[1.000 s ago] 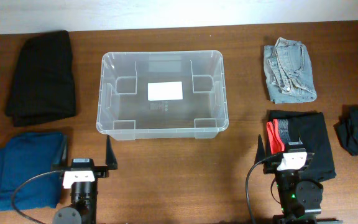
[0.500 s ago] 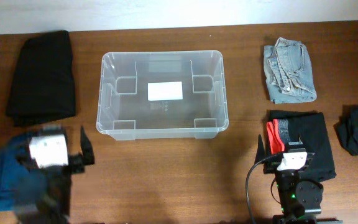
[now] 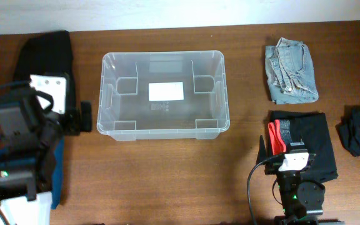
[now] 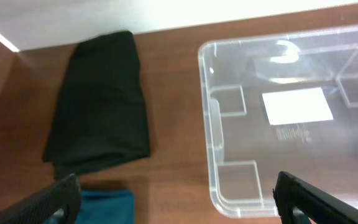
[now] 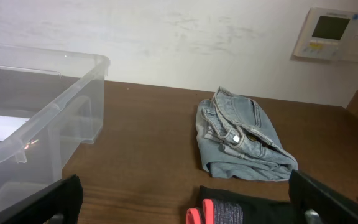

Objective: Pack container
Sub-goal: 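Move the left gripper up toward the folded black garment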

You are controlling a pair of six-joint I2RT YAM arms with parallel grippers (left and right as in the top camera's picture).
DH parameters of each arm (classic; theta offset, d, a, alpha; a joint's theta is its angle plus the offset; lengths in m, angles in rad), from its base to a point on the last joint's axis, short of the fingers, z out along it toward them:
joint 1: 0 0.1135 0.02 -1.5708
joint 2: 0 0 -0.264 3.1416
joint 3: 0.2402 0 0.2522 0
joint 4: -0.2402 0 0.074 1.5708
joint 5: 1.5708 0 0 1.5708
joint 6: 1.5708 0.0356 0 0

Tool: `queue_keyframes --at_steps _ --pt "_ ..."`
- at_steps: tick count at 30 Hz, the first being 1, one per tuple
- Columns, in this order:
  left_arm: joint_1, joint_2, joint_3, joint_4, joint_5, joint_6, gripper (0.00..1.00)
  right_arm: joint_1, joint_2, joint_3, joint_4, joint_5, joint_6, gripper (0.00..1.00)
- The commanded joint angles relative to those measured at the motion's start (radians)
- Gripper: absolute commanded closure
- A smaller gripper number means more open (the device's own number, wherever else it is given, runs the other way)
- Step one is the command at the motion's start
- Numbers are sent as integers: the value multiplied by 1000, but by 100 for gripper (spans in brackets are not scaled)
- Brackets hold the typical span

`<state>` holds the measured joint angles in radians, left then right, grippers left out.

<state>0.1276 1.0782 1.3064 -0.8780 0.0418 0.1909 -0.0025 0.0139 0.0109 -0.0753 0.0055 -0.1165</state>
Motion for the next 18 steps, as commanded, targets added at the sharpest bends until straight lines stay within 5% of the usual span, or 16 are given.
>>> queue_keyframes --at_steps 1,6,13,18 --pt "50 70 105 -25 36 -10 1 -6 -10 -5 -6 6 -3 2" --pt "146 229 314 -162 69 -21 1 -6 -10 -5 -6 6 -3 2" --pt "163 362 436 -270 333 -21 1 -6 -10 -5 -6 6 -3 2" --pt "163 398 436 -222 227 -55 1 -6 -10 -5 -6 6 -3 2"
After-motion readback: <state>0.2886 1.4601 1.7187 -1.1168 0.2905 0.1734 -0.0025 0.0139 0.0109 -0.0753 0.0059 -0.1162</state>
